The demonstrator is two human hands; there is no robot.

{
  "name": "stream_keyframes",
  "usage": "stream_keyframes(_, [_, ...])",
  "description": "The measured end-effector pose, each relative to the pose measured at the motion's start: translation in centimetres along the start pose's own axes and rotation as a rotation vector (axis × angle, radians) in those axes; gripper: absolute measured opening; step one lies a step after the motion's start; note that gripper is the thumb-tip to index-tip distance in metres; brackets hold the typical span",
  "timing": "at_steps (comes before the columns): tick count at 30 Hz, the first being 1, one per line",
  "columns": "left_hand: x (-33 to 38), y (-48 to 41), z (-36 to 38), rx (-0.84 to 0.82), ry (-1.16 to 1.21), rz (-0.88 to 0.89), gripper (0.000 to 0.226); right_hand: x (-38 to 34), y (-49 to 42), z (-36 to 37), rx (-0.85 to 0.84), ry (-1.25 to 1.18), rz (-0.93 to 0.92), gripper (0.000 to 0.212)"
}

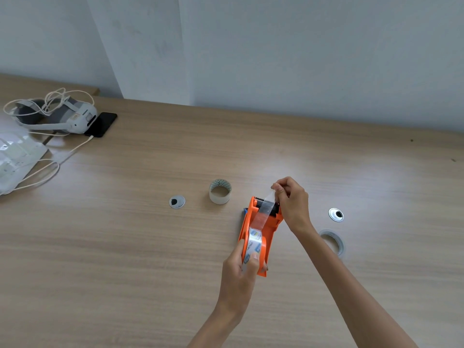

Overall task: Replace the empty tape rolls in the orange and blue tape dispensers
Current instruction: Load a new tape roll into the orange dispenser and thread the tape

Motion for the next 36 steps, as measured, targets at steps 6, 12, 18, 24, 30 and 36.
stream_keyframes(6, [-0.4, 0.2, 0.2, 0.006, -0.036, -0.046, 0.070, 0.3, 0.2, 0.0, -0.019, 0.025, -0.012, 0.009])
stream_keyframes(12, [-0.4, 0.4, 0.4, -0.016, -0.039, -0.067, 0.046, 0.7, -0.5, 0.1, -0.077, -0.110, 0.105, 0.012])
stream_keyframes(18, [-0.4, 0.2, 0.6, -0.002, -0.039, -0.082, 0.053, 0.6, -1.6, 0.8, -0.243, -0.146, 0.153, 0.013])
stream_keyframes(24, [0.0, 0.0, 0.6, 0.048, -0.014, -0.073, 0.061, 0.3, -1.3, -0.2, -0.209, -0.314, 0.227, 0.028])
stream_keyframes(30, [0.4, 0.3, 0.6, 0.054, -0.012, -0.056, 0.056, 0.0, -0.1, -0.6, -0.451, -0.451, 0.341, 0.075])
stream_keyframes(36, [0.9, 0.5, 0.8, 0.069, -0.017, -0.051, 0.055, -0.8, 1.6, -0.3, -0.449, -0.338, 0.189, 0.029])
Point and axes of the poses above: each hand's wrist, its own y-axis away from the middle knuckle, its own z-axis out of the palm, x = y × z, the point moved 2 cm from there along -y, towards the middle knuckle, and after that the axes turned 12 degrees about -z, right-handed, at the moved point
